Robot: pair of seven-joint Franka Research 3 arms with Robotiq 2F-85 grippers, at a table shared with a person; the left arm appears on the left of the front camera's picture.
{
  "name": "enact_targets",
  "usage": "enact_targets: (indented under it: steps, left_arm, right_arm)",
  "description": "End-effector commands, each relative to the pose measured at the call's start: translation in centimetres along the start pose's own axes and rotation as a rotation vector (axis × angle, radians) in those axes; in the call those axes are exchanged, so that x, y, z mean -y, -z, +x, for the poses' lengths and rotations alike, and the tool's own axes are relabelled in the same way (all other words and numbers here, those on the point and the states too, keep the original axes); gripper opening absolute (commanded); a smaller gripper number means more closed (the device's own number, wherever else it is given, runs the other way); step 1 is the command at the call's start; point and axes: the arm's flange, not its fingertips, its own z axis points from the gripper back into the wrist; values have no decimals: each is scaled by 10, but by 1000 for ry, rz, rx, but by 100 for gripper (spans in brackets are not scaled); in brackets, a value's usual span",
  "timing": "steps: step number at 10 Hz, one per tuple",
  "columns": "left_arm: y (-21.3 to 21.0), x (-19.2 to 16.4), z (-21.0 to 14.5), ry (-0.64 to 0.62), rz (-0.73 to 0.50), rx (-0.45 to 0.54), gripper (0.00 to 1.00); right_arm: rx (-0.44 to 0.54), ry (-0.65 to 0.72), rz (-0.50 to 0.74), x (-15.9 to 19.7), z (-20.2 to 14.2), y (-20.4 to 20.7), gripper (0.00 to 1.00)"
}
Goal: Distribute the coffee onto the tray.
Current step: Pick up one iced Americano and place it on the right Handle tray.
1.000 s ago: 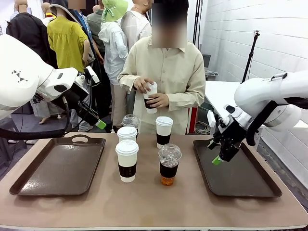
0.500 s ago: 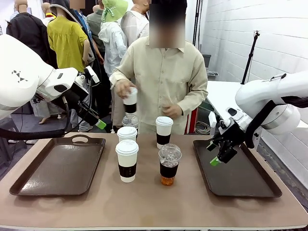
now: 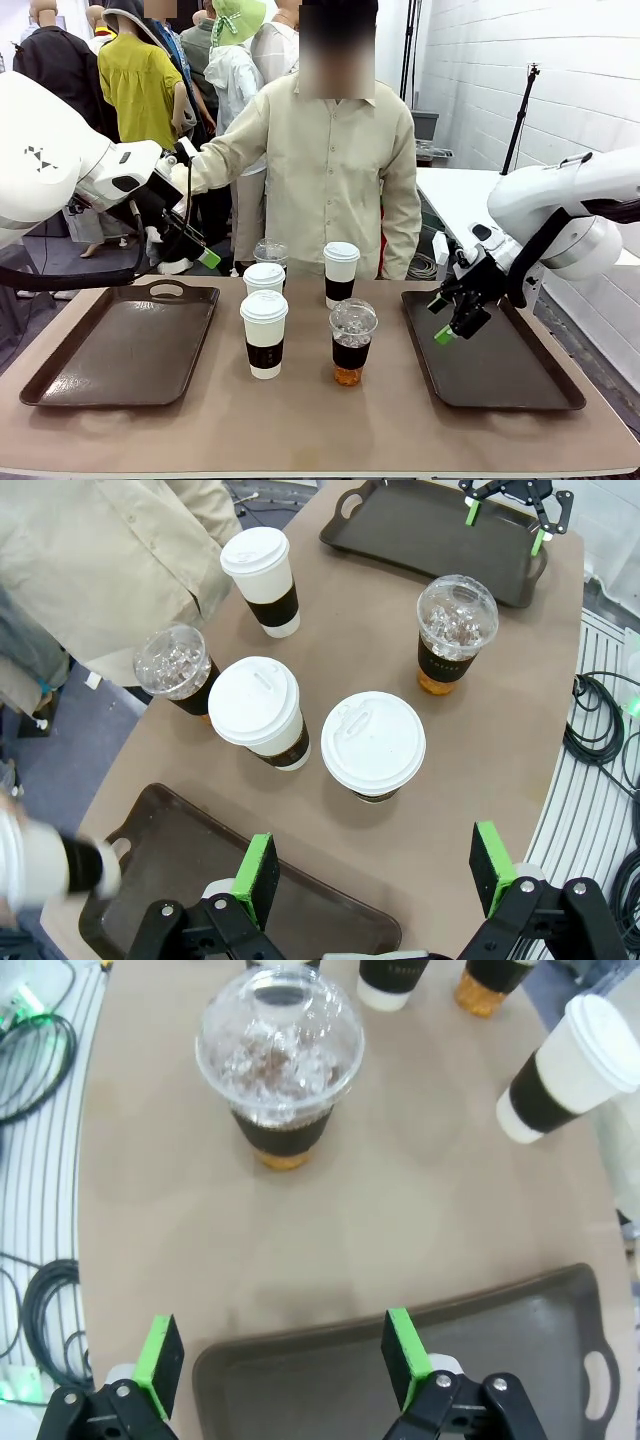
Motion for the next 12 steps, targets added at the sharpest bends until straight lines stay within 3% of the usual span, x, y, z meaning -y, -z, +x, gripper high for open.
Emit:
enact_targets:
  steps: [1,6,12]
  left_arm:
    - [0,-2,-1,5,-8,0,100]
    - [0,-2,-1,5,-8,0,100]
    - [0,-2,-1,5,-8,0,100]
  right_arm:
    - [147,-41,12,19,-14,23,100]
    - [392,-63,83,34,-36,74,100]
    - [598,-37,190,39,-55,112,100]
